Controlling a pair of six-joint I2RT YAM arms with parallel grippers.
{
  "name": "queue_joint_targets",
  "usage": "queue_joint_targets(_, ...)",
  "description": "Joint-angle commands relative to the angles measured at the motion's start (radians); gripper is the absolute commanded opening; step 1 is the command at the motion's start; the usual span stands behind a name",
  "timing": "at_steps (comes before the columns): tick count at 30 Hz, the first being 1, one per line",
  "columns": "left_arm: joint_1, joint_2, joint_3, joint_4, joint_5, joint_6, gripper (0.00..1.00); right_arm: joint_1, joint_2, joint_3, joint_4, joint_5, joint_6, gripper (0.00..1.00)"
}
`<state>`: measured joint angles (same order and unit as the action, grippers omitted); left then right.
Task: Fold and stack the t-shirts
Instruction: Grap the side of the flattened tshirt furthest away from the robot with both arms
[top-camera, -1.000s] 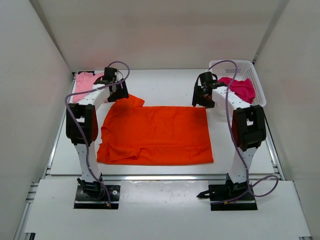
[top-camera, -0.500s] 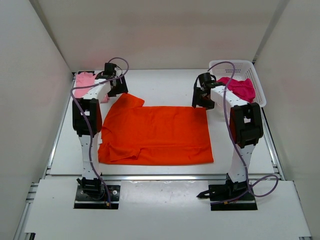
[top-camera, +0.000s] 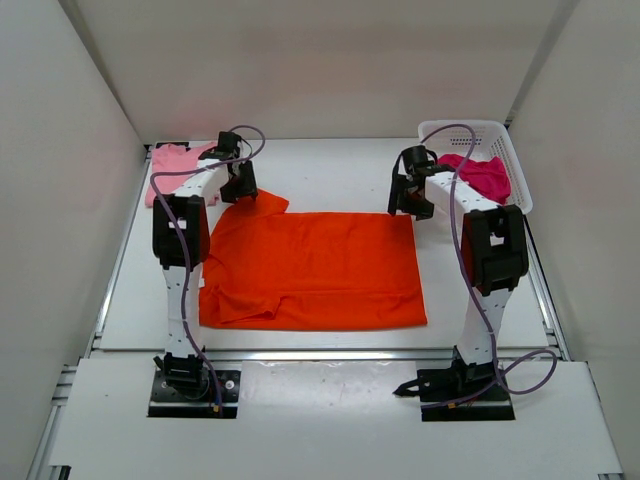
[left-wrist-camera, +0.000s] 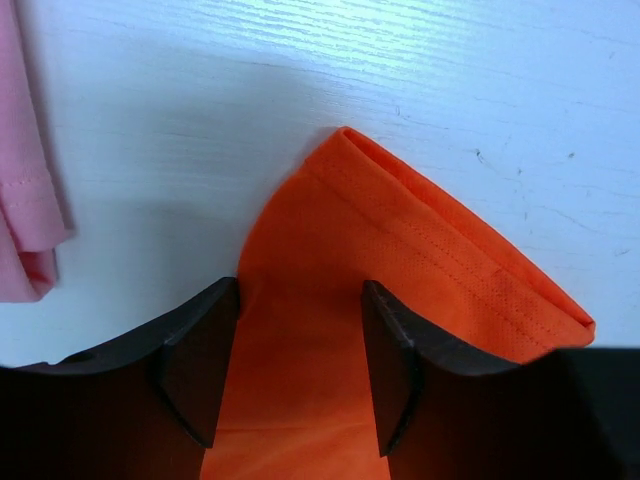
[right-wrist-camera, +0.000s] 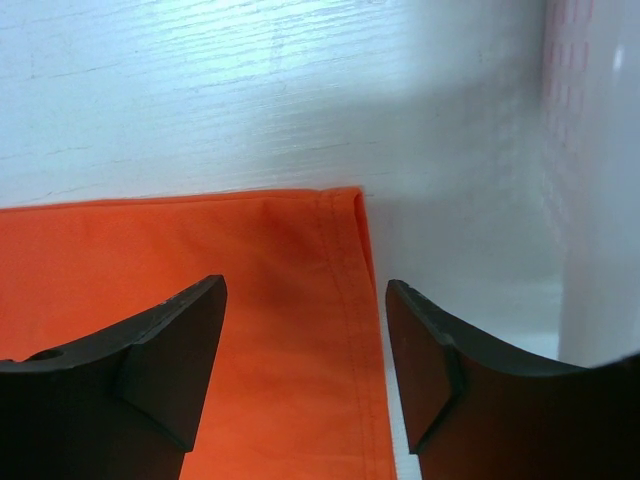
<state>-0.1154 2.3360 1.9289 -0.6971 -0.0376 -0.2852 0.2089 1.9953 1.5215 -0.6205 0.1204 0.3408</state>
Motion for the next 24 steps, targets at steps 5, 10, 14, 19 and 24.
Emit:
queue_joint_targets(5, -0.013, 0.006, 0.053, -0.044, 0.014, 0.02, 0.29, 0.001, -0.01, 0.009, 0.036, 0.077, 0.052, 0.66)
queue_joint_targets(10, -0.018, 0.005, 0.068, -0.061, 0.024, 0.024, 0.0, -0.002, 0.02, 0.04, 0.03, 0.084, 0.083, 0.64)
queue_joint_targets(14, -0.018, -0.004, 0.055, -0.041, 0.028, 0.024, 0.0, -0.006, 0.072, 0.069, 0.024, 0.076, 0.112, 0.63)
queue_joint_targets(19, -0.027, -0.007, 0.055, -0.047, 0.03, 0.034, 0.0, -0.002, 0.105, 0.078, 0.025, 0.09, 0.13, 0.63)
queue_joint_targets(24, -0.01, -0.017, 0.039, -0.061, 0.035, 0.037, 0.0, 0.004, 0.123, 0.071, 0.03, 0.097, 0.13, 0.52)
